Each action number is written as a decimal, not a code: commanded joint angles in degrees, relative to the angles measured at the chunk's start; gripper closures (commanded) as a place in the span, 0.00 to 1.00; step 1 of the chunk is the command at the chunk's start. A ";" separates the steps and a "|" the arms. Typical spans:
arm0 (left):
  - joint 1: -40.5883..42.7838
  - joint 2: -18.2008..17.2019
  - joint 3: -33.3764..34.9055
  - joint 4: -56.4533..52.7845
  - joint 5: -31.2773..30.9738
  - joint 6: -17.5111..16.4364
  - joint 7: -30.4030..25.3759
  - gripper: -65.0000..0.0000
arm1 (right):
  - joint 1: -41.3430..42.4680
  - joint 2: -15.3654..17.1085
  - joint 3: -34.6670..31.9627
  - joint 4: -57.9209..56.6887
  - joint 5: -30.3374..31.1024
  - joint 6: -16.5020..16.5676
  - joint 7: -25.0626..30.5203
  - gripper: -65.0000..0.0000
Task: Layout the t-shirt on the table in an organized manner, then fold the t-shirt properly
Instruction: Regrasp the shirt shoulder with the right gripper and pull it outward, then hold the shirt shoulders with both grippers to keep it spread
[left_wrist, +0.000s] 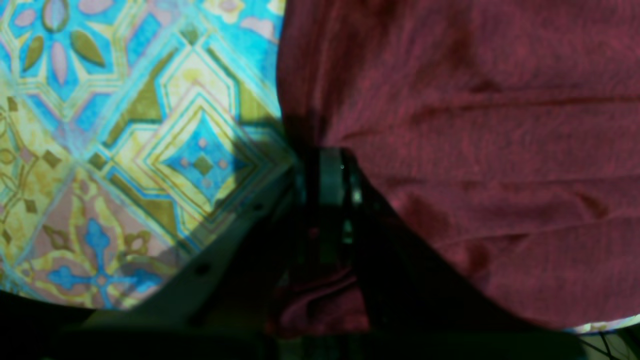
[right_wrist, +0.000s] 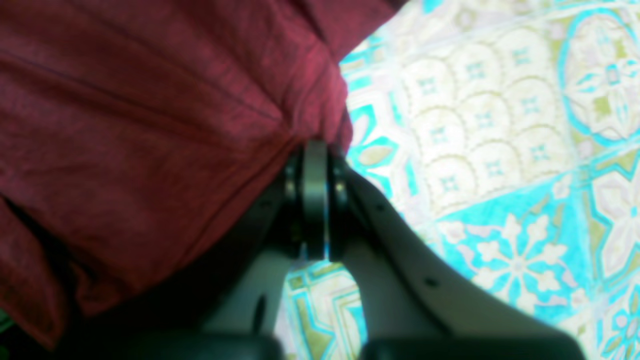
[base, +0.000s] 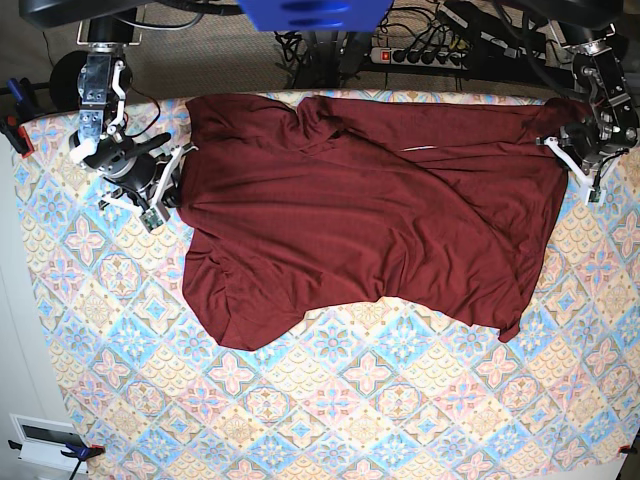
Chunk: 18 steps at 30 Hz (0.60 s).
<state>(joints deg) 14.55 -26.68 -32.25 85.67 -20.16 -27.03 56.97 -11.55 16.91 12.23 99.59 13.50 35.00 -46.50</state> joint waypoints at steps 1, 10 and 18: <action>-0.52 -1.32 -0.41 0.27 -0.10 0.08 -0.66 1.00 | 0.52 0.46 0.83 1.11 0.79 0.29 1.18 1.00; -0.35 -1.32 -0.41 -0.26 -0.01 0.08 -2.51 1.00 | 0.69 0.46 8.12 0.23 0.53 0.29 -0.49 1.00; -0.44 -1.50 -0.41 0.53 -0.63 0.08 -2.42 1.00 | 0.61 2.65 8.74 -1.96 0.44 -0.06 -2.16 0.99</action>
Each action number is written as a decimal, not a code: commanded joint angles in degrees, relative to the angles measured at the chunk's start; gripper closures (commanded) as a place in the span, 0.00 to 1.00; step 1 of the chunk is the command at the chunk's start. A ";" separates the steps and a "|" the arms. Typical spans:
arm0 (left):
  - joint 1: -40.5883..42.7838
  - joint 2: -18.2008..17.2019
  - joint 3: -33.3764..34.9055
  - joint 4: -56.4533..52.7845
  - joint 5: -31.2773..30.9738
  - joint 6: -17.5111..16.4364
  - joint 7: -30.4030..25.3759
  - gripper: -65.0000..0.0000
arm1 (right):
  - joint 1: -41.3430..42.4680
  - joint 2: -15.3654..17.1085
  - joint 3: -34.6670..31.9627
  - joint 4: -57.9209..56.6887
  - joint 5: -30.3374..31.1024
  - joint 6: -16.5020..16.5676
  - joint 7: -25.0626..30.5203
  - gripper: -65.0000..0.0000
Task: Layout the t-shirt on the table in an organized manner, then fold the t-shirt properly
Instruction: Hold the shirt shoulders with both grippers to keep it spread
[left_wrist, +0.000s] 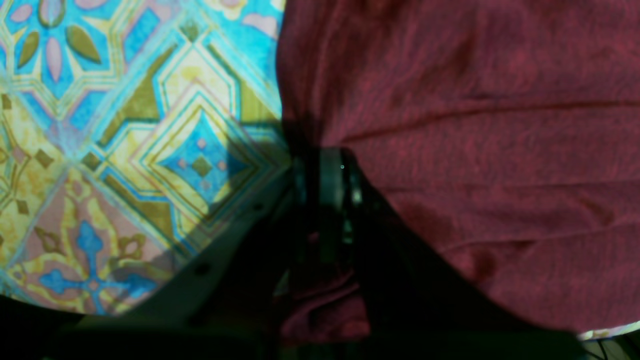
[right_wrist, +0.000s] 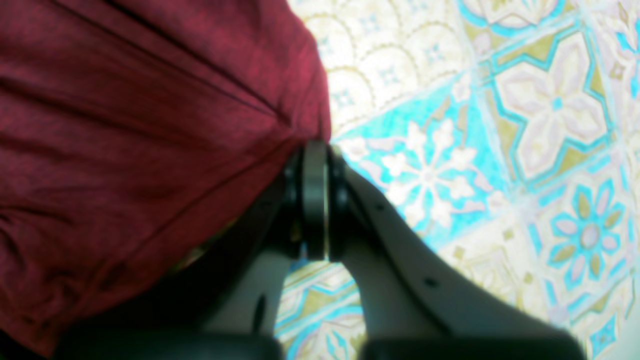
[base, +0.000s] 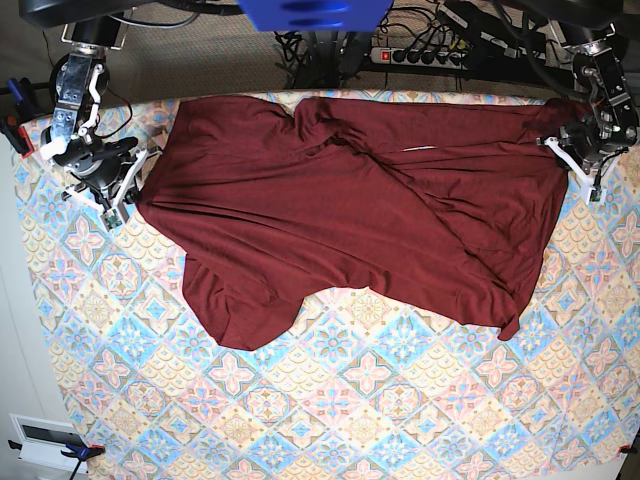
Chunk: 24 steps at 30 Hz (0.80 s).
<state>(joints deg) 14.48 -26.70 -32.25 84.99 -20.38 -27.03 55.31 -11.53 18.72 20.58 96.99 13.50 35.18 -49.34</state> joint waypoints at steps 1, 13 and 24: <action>-0.37 -1.57 -0.41 1.73 -0.41 0.08 -0.85 1.00 | 0.58 0.93 0.39 0.64 0.44 -0.23 0.24 0.98; -0.55 -1.65 -0.85 12.11 -0.41 0.08 -0.32 1.00 | 0.58 0.84 0.83 4.68 0.35 -2.96 -0.72 0.88; -11.62 -2.36 -3.49 11.84 -0.32 0.08 6.89 0.80 | 3.66 0.75 -10.07 10.31 0.53 -2.78 -0.64 0.78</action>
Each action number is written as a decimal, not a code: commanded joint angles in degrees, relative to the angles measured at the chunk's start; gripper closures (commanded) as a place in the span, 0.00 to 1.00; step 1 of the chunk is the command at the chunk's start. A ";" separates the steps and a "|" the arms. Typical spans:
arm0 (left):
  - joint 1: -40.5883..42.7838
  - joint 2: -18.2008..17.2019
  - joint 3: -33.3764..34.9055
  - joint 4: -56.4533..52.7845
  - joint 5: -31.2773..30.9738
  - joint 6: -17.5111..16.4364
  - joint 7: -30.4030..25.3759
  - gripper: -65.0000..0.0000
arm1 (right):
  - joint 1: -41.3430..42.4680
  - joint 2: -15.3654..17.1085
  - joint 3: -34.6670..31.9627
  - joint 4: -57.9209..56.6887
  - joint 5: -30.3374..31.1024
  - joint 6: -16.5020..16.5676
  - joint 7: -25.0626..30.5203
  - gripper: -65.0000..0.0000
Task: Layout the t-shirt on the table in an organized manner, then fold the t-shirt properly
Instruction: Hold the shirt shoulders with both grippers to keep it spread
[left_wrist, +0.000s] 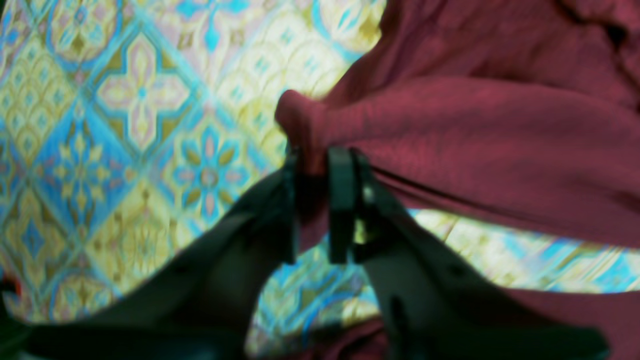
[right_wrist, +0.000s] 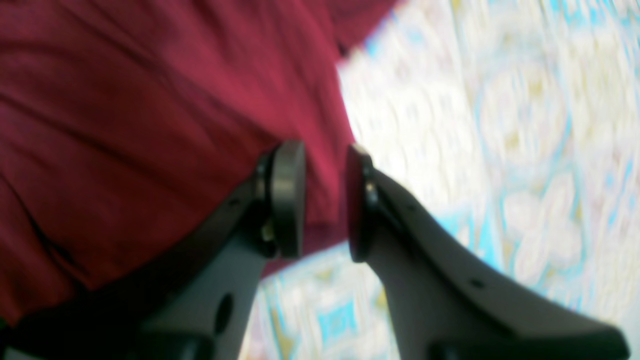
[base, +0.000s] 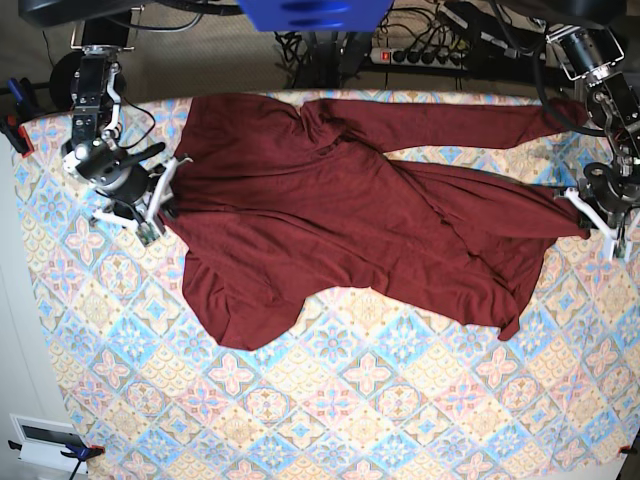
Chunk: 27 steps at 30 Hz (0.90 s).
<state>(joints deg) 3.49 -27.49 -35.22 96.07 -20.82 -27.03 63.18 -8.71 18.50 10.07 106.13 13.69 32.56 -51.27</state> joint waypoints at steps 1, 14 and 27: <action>-1.95 -1.57 -0.43 0.68 0.47 0.08 -0.36 0.77 | 1.28 0.97 -1.23 1.17 0.42 -0.16 1.29 0.78; -5.02 -1.39 5.99 -0.91 0.73 0.34 -0.28 0.62 | 9.46 0.79 -18.20 -9.03 0.42 -0.16 5.33 0.78; -4.94 -1.39 22.78 -18.23 7.68 0.52 -13.64 0.62 | 11.04 0.79 -19.60 -17.47 0.42 -0.25 4.72 0.78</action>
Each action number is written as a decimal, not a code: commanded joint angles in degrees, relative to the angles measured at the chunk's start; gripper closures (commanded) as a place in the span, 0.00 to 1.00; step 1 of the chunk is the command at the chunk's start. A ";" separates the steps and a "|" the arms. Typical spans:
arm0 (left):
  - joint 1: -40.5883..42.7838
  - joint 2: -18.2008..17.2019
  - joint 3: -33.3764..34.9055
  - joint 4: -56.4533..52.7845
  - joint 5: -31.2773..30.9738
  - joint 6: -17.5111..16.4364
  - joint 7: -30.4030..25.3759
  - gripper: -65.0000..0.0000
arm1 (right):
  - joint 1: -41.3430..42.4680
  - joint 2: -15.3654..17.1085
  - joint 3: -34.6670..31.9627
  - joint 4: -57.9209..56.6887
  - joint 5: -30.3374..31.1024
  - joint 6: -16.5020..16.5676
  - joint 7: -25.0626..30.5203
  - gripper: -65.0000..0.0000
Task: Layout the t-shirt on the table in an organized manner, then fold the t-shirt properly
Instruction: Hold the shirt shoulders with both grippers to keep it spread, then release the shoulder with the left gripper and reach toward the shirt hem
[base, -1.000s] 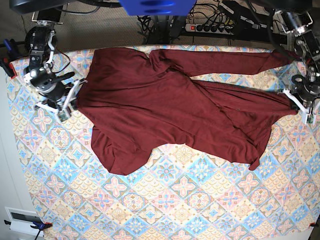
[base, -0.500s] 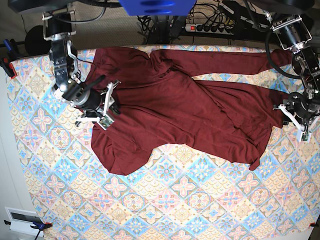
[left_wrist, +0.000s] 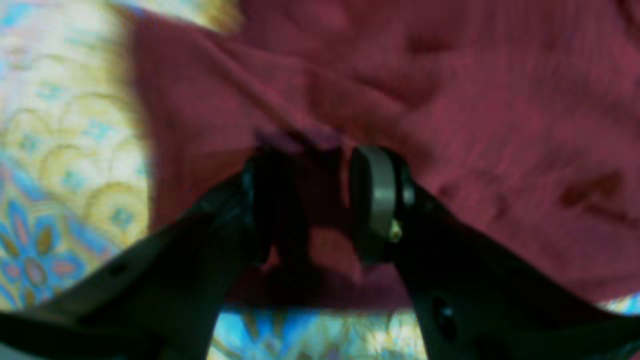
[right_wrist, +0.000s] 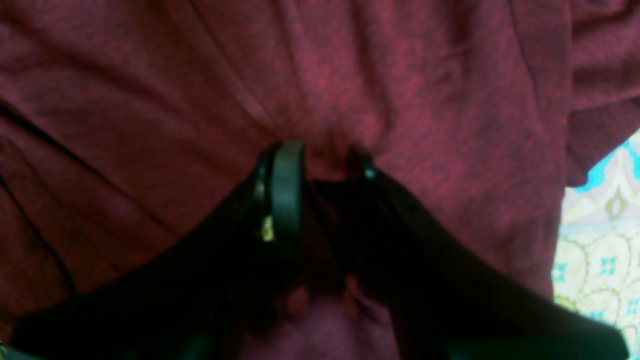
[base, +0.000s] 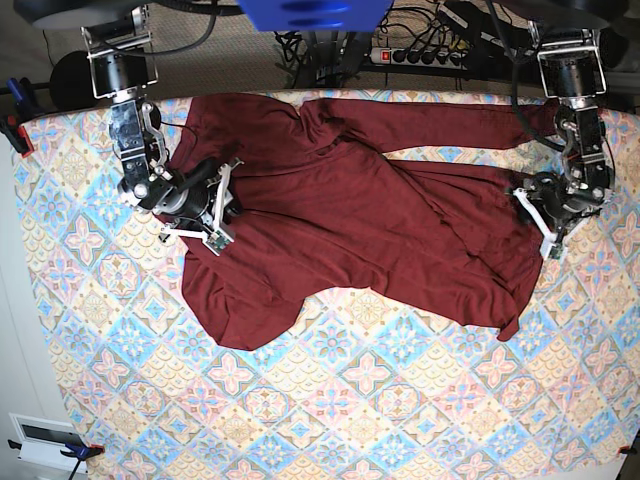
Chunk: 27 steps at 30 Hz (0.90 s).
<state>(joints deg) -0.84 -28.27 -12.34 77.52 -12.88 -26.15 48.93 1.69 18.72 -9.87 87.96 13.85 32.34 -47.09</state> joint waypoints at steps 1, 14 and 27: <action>-0.35 -0.61 1.31 0.33 0.36 -0.35 0.61 0.62 | 0.46 0.84 0.42 0.43 0.26 -0.03 0.54 0.78; 13.11 -11.24 4.29 1.12 -8.43 -0.88 4.30 0.82 | -1.12 1.54 5.52 -1.24 0.09 -0.21 -1.39 0.78; 28.84 -16.78 -16.01 18.70 -32.70 -0.88 4.74 0.82 | -0.86 1.54 5.69 -1.41 0.09 -0.21 -1.48 0.78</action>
<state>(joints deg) 27.99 -44.12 -28.53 95.48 -45.21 -26.57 54.06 0.43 19.51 -4.49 86.28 15.03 32.53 -47.16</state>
